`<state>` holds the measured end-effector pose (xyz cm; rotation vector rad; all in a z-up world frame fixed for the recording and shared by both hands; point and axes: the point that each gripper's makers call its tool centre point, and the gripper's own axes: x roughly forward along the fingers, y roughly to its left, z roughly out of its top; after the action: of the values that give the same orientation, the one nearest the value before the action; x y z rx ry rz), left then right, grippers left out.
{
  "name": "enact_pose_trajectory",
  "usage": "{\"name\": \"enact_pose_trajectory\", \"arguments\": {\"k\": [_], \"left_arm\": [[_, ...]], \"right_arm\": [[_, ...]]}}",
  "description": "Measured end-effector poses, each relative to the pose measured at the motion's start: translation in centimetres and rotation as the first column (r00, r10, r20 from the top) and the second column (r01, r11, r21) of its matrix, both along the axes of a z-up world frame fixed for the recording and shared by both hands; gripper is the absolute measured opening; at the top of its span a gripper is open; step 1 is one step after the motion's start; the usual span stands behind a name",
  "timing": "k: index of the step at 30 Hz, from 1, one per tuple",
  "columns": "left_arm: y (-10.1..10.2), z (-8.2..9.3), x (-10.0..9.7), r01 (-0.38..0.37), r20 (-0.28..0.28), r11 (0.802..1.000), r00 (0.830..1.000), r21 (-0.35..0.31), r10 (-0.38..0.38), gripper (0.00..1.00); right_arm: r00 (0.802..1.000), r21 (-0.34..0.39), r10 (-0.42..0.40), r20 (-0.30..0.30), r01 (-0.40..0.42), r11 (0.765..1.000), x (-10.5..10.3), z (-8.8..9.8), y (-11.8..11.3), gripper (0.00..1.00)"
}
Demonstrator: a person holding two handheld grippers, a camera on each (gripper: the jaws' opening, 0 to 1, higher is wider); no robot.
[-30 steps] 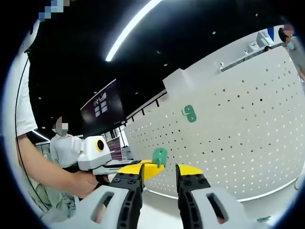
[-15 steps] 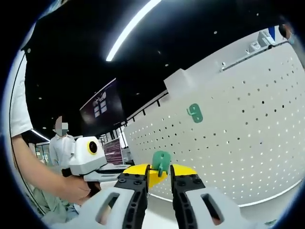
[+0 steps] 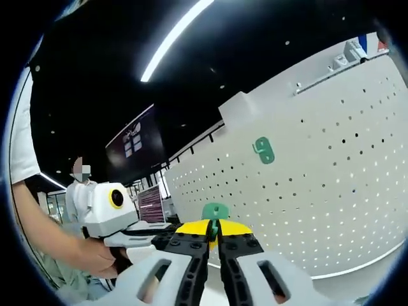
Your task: Insert the hook assembly into the mounting plate slot until the hook locks in place.
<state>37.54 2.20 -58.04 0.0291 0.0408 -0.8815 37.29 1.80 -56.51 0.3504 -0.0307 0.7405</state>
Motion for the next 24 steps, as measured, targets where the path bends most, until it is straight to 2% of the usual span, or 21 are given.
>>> {"name": "enact_pose_trajectory", "arguments": {"k": [6,11,21,22,24], "left_arm": [[0.08,0.12,-0.04,-0.004,0.0,1.0,1.0,-0.006,0.004,0.02],[0.14,-0.08,-0.09,-0.006,0.0,1.0,1.0,0.004,0.006,0.02],[-0.01,-0.28,-0.11,-0.013,0.0,1.0,1.0,0.019,0.013,0.04],[-0.02,-0.34,-0.07,-0.015,-0.001,1.0,1.0,0.022,0.015,0.06],[-0.1,-0.64,-0.02,-0.016,-0.014,0.999,1.0,0.03,0.017,0.19]], "right_arm": [[1.0,0.018,-0.01,-0.012,0.01,1.0,0.03,0.01,-0.04,0.02],[1.0,-0.01,-0.016,-0.008,0.016,1.0,-0.01,-0.16,0.07,0.02],[1.0,-0.019,-0.012,-0.016,0.012,1.0,-0.1,-0.27,0.06,0.01],[1.0,-0.021,-0.014,-0.016,0.013,1.0,-0.09,-0.27,0.05,0.01],[1.0,-0.01,-0.01,-0.018,0.01,1.0,-0.11,-0.13,-0.02,0.01]]}}
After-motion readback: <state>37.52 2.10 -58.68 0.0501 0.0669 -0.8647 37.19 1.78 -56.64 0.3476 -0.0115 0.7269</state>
